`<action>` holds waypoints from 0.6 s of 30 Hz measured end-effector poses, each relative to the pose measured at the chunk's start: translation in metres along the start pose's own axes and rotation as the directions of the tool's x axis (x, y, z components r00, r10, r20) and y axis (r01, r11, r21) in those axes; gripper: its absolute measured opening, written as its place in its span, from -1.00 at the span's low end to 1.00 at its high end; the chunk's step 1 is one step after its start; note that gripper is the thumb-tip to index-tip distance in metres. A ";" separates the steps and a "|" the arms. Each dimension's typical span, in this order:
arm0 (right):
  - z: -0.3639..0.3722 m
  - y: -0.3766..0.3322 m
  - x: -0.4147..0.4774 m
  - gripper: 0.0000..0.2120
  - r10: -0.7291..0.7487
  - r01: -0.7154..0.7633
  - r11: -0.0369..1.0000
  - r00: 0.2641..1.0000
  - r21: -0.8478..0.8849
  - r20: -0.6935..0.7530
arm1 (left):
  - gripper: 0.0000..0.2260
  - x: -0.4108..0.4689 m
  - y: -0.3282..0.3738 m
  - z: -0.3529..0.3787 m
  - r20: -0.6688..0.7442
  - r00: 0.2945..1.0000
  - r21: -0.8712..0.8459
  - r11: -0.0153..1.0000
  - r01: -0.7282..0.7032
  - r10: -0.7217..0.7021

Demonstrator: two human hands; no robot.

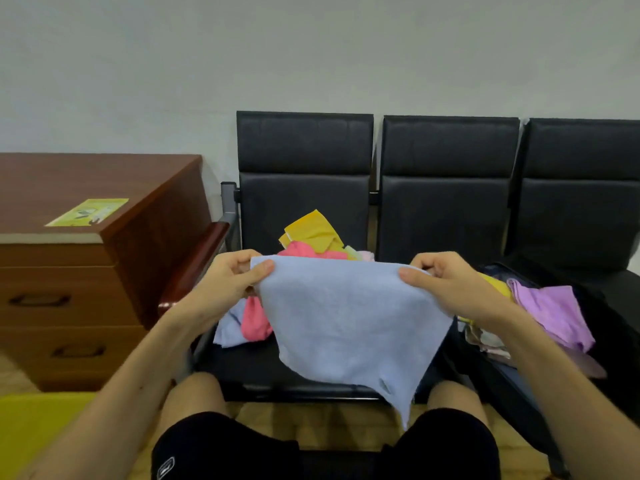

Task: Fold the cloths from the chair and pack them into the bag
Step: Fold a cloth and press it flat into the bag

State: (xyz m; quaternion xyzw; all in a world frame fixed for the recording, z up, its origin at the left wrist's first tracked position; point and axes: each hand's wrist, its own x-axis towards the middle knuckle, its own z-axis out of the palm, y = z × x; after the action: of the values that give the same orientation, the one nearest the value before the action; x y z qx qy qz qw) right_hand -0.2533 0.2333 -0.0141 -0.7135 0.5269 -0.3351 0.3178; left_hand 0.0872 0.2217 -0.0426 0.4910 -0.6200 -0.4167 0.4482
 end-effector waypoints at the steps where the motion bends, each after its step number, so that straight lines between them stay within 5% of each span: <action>1: 0.008 0.003 -0.006 -0.68 0.013 -0.012 0.997 1.000 0.073 -0.020 | -0.78 -0.007 -0.006 0.006 -0.064 0.998 -0.042 0.999 -0.006 0.003; 7: 0.053 0.004 -0.030 -0.69 0.084 -0.053 0.956 0.992 0.289 -0.098 | -0.82 -0.040 -0.034 0.032 -0.257 0.966 -0.118 0.993 -0.002 -0.029; 15: 0.088 -0.006 -0.046 -0.64 0.154 -0.067 0.896 0.974 0.438 -0.166 | -0.46 -0.051 -0.030 0.057 -0.298 0.954 -0.062 0.997 -0.037 0.016; 18: 0.102 -0.011 -0.050 -0.65 0.175 -0.081 0.878 0.972 0.473 -0.158 | -0.67 -0.066 -0.019 0.078 -0.285 0.955 -0.057 0.993 -0.099 0.079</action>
State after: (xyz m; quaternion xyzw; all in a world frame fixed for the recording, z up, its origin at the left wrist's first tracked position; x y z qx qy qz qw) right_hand -0.1750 0.2948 -0.0710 -0.5440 0.5067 -0.4976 0.4469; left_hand 0.0239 0.2889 -0.0900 0.5011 -0.5560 -0.3434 0.5674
